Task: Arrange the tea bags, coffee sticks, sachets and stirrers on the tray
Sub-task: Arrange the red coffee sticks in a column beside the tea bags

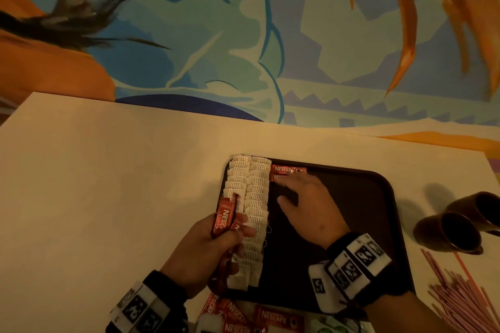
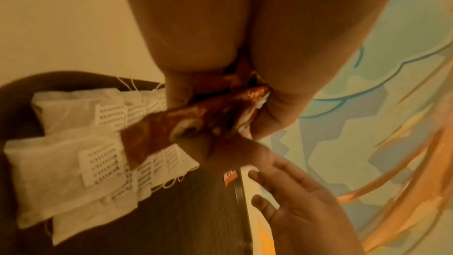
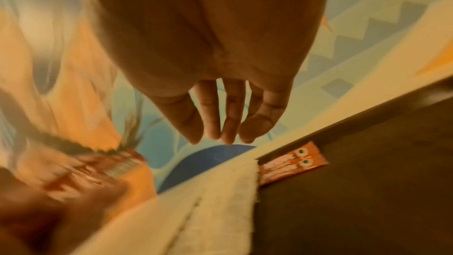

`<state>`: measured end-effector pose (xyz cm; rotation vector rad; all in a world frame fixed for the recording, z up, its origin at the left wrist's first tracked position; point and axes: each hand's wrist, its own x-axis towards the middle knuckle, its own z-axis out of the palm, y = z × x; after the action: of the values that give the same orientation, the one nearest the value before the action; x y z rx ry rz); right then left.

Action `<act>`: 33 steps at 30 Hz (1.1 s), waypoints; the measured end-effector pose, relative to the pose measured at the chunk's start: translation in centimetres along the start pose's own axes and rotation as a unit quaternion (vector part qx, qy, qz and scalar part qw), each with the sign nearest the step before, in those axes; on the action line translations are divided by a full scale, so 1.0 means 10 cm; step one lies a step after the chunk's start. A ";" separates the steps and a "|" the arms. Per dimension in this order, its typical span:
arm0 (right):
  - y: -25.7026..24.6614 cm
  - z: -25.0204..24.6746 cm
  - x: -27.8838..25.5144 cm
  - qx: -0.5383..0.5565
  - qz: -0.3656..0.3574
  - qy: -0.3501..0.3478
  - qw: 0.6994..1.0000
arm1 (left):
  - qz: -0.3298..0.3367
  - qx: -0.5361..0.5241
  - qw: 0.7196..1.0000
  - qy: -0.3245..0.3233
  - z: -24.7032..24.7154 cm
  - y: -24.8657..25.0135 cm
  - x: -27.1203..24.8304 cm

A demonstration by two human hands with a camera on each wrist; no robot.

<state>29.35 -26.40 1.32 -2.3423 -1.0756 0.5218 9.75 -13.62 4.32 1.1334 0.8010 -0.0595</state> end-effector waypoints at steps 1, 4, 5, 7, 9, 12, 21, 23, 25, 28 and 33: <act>-0.09 -0.05 -0.08 0.056 -0.012 -0.004 0.998 | -0.006 -0.006 1.000 -0.022 0.04 0.03 -0.01; -0.32 -0.14 -0.29 0.190 -0.027 -0.038 0.981 | -0.010 0.008 0.996 -0.084 0.16 0.09 -0.03; -0.35 -0.15 -0.33 0.223 -0.021 -0.051 0.973 | -0.010 0.016 0.995 -0.099 0.19 0.11 -0.03; -0.33 -0.17 -0.37 0.261 -0.007 -0.053 0.964 | -0.014 0.035 0.992 -0.122 0.23 0.12 -0.03; -0.25 -0.19 -0.37 0.271 0.012 -0.044 0.962 | -0.018 0.062 0.988 -0.142 0.25 0.13 -0.03; -0.15 -0.27 -0.38 0.315 0.047 -0.052 0.947 | -0.025 0.082 0.984 -0.158 0.27 0.11 -0.01; 0.03 -0.60 -0.59 0.498 0.030 0.027 0.866 | -0.043 -0.064 0.996 -0.035 0.27 0.01 0.11; 0.03 -0.58 -0.64 0.492 0.005 0.008 0.871 | -0.044 -0.088 0.995 -0.028 0.30 0.04 0.14; 0.03 -0.54 -0.67 0.483 -0.014 -0.002 0.875 | -0.043 -0.096 0.994 -0.028 0.34 0.07 0.17; 0.02 -0.49 -0.70 0.477 -0.031 -0.021 0.878 | -0.030 -0.086 0.995 -0.027 0.37 0.08 0.22; 0.05 -0.47 -0.71 0.490 0.017 -0.028 0.871 | 0.004 -0.064 0.998 0.005 0.36 0.05 0.28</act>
<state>27.77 -33.51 5.72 -1.4389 -0.5568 0.8932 13.92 -15.39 3.74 1.0163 0.7977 0.0027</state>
